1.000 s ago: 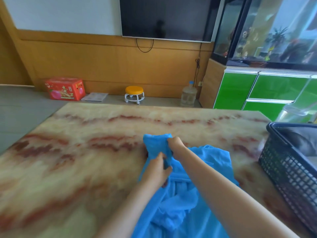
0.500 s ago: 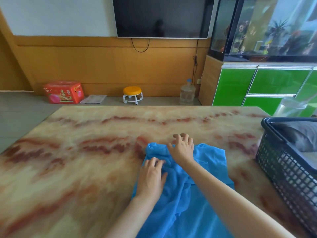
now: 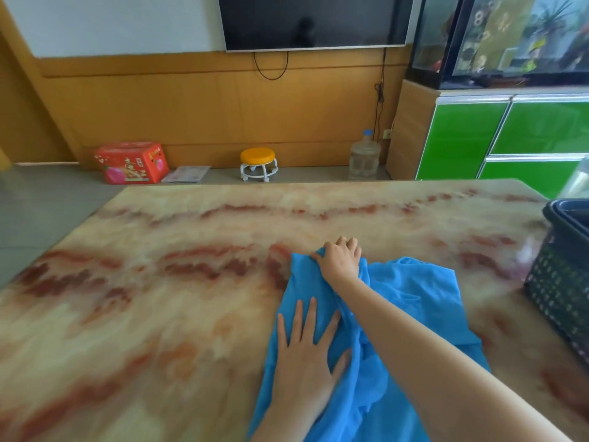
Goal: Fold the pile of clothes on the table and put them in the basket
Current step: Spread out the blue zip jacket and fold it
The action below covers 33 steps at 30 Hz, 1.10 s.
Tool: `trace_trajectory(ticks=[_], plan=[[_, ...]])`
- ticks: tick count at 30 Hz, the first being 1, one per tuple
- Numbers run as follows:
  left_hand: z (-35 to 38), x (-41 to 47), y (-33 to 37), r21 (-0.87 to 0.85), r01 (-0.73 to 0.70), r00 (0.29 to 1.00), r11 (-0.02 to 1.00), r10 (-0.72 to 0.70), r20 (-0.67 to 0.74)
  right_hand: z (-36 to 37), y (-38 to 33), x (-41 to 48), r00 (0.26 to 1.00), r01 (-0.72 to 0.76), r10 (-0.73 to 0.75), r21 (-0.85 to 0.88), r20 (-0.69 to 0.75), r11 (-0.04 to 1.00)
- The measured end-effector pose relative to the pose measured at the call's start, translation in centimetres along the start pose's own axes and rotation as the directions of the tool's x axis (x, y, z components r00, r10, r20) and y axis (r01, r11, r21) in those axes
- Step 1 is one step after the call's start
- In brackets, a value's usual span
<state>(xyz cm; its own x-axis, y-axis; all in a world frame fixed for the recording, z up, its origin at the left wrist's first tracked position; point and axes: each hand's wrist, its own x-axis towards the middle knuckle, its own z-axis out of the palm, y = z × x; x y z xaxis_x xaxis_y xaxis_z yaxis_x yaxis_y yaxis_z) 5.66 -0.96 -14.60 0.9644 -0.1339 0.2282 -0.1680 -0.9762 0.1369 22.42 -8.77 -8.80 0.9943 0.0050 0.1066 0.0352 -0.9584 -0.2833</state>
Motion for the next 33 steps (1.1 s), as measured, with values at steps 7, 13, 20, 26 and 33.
trace_trajectory(ticks=[7, 13, 20, 26, 33], plan=[[-1.1, 0.4, 0.3, -0.057, 0.009, 0.995, 0.998, -0.003, 0.104, -2.2, -0.5, -2.1, 0.985, 0.103, -0.089, 0.087, -0.149, 0.991], [-7.9, 1.5, -1.6, -0.846, 0.237, 0.953, 0.477, -0.282, 0.108, -6.5, 1.2, -13.4, 0.964, 0.262, -0.231, 0.299, -0.135, 0.918], [-13.3, -10.2, -2.4, -0.838, 0.337, 0.903, 0.429, -0.399, 0.159, -6.6, 2.4, -26.6, 0.843, 0.468, -0.523, 0.31, 0.123, 0.828], [-12.4, -22.9, -4.7, -0.486, 0.466, 0.882, 0.739, -0.431, 0.191, -6.3, -0.9, -30.6, 0.773, 0.536, -0.601, 0.299, 0.204, 0.79], [-13.5, -25.0, -5.6, -0.181, 0.431, 0.901, 0.884, -0.41, 0.143, -4.9, -2.2, -33.7, 0.802, 0.497, -0.536, 0.205, 0.264, 0.844]])
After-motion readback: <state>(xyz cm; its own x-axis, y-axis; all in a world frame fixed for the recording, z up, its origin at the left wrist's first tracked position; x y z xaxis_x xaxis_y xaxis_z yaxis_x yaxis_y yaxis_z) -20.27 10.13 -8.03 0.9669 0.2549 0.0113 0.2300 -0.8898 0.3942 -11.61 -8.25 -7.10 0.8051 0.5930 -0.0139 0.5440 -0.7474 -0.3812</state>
